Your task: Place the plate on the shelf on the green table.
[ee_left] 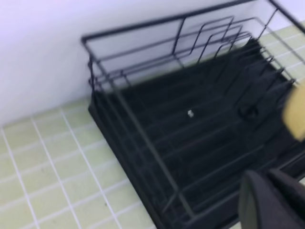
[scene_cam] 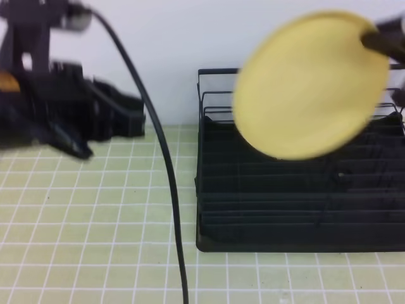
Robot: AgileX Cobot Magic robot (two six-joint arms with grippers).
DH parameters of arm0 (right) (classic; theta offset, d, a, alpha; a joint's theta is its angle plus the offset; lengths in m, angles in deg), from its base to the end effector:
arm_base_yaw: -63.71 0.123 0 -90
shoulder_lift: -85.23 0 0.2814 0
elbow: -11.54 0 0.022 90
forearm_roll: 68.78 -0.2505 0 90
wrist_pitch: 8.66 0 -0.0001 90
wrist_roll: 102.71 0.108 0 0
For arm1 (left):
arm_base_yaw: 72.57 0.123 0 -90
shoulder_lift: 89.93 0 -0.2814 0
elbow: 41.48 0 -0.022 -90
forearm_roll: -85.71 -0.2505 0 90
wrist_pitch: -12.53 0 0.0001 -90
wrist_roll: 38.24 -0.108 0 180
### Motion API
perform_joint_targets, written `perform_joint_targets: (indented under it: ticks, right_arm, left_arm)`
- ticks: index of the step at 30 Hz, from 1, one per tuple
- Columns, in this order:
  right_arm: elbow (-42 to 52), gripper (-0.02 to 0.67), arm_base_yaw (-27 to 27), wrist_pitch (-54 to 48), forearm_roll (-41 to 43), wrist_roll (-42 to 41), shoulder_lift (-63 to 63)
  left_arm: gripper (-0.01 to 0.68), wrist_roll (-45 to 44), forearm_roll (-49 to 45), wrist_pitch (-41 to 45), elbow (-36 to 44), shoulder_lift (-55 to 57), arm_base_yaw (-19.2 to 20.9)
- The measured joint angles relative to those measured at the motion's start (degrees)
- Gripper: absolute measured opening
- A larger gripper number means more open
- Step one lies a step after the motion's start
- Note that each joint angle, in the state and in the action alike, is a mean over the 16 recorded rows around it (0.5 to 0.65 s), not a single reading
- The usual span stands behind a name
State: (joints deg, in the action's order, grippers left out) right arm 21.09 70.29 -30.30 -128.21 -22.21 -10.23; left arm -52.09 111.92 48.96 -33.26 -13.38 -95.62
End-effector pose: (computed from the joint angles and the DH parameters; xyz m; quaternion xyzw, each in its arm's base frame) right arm 0.3172 0.0712 0.3798 -0.4115 0.6763 -0.0594 0.6081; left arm 0.2408 -0.1333 0.3920 0.1805 0.8343 -0.2445 0.4600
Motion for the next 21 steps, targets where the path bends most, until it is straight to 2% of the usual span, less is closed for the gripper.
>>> perform_joint_targets:
  ticks: [5,10,15,21]
  right_arm:
    - [-1.7,0.017,-2.0,-2.7,13.9,12.3,1.1]
    - [-5.0,0.017,-3.5,-0.5,25.4,18.4,4.4]
    - [-8.2,0.017,-3.8,5.3,32.1,18.5,9.0]
    - [-10.4,0.017,-3.7,11.2,34.7,14.0,14.8]
  left_arm:
    - [0.000,-0.4,2.2,-4.8,6.5,-1.7,-0.2]
    - [0.000,-1.8,5.2,-6.7,9.3,-2.1,-0.3]
    - [0.000,-3.6,7.4,-7.8,9.9,-2.1,-0.3]
    - [0.000,-5.7,8.6,-10.0,10.0,-2.1,-0.3]
